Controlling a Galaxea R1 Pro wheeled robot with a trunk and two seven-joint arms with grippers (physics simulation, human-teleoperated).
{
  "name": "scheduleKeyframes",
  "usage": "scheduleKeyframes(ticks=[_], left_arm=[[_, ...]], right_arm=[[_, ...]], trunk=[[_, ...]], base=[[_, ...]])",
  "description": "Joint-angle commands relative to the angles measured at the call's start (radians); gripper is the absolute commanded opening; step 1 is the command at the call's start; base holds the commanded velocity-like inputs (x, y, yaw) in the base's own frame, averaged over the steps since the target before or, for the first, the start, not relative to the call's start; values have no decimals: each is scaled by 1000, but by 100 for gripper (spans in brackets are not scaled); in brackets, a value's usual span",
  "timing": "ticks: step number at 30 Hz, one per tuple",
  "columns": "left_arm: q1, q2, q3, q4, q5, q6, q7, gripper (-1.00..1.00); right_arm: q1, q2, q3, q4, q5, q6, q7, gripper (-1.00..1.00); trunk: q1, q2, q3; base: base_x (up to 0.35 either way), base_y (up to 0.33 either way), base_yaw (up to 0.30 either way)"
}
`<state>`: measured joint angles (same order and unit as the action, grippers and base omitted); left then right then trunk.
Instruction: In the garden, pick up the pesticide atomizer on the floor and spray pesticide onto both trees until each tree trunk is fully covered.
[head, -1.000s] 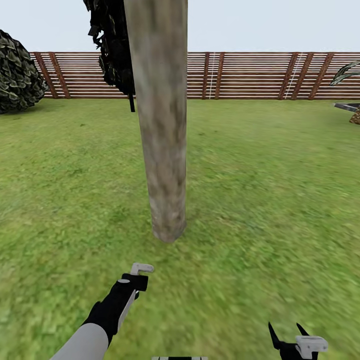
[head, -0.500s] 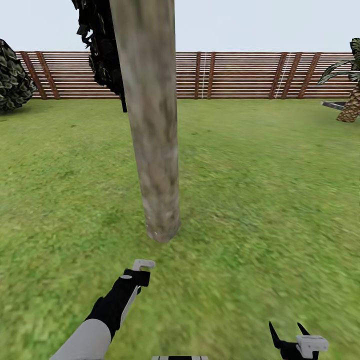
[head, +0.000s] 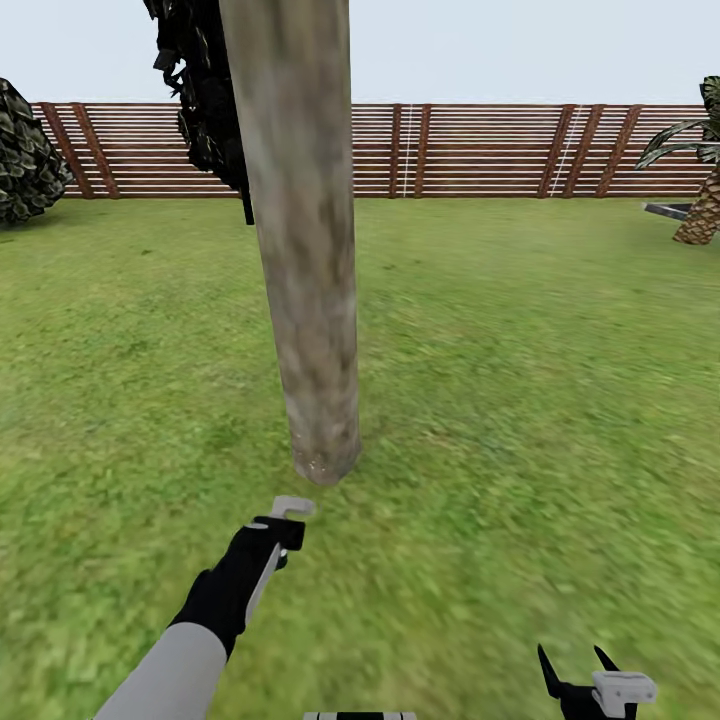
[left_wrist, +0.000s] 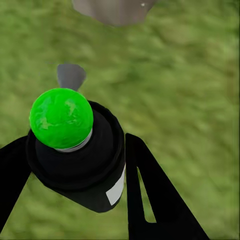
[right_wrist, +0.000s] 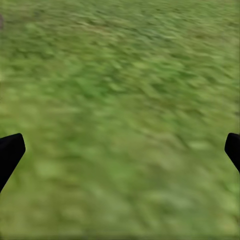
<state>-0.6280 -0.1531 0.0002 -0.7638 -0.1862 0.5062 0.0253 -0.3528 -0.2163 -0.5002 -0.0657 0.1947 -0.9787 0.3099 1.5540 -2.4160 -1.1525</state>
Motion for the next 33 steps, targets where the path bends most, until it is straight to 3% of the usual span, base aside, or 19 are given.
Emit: scheduleKeyframes(ticks=[1,3,7,9,11,14,15,16,17,20,21,22,25,27,28,31,33], left_arm=[[-1,-6,-28,-5,-7,4,-10,-100],[-1,-15,-77,-30,-6,9,-17,-100],[2,-2,-103,-125,-4,83,-23,-100],[5,18,-70,-166,9,105,-31,-100],[7,80,17,-196,43,115,-92,-100],[11,85,20,-199,44,119,-122,-100],[11,82,10,-199,45,122,-124,-100],[11,63,-64,-199,48,138,-127,-100],[11,59,-81,-200,49,142,-128,-100],[10,62,-85,-202,51,152,-128,-100],[9,74,-26,-202,64,157,-129,-100],[8,81,8,-202,70,158,-131,-100],[6,115,81,-202,78,160,-159,-100],[11,111,-41,-203,76,163,-171,-100],[11,109,-76,-204,77,165,-170,-100],[11,92,-130,-245,77,171,-170,-100],[11,91,-130,-270,76,178,-170,-100]], right_arm=[[0,0,0,1,0,0,0,100],[0,0,0,1,0,0,0,100],[0,0,0,1,0,-1,0,100],[0,0,0,1,0,-1,0,100],[0,0,0,0,0,-1,0,100],[0,0,0,0,0,-1,0,100],[0,0,0,0,0,-1,0,100],[0,0,0,0,0,-2,0,100],[0,0,0,1,0,-2,0,100],[0,0,0,1,0,-2,0,100],[0,1,0,1,0,-2,0,100],[0,1,0,1,0,-2,1,100],[0,1,0,1,0,-2,1,100],[0,2,0,1,0,-2,2,100],[0,2,0,1,0,-2,2,100],[0,2,0,1,0,-2,2,100],[0,2,0,1,0,-2,2,100]], trunk=[[0,0,0],[0,0,0],[0,0,0],[0,0,0],[0,0,0],[0,0,0],[0,0,0],[0,0,0],[0,0,0],[0,0,0],[0,0,0],[0,0,0],[0,0,0],[0,0,0],[0,0,0],[0,0,0],[0,0,0]], base=[[0,0,0],[0,0,0],[0,0,0],[0,0,0],[0,0,-167],[0,0,-278],[0,0,-278],[0,0,-82],[0,0,-42],[0,0,-18],[0,0,-4],[0,0,-2],[0,0,0],[-84,0,0],[-218,0,0],[-215,0,0],[-50,0,0]])
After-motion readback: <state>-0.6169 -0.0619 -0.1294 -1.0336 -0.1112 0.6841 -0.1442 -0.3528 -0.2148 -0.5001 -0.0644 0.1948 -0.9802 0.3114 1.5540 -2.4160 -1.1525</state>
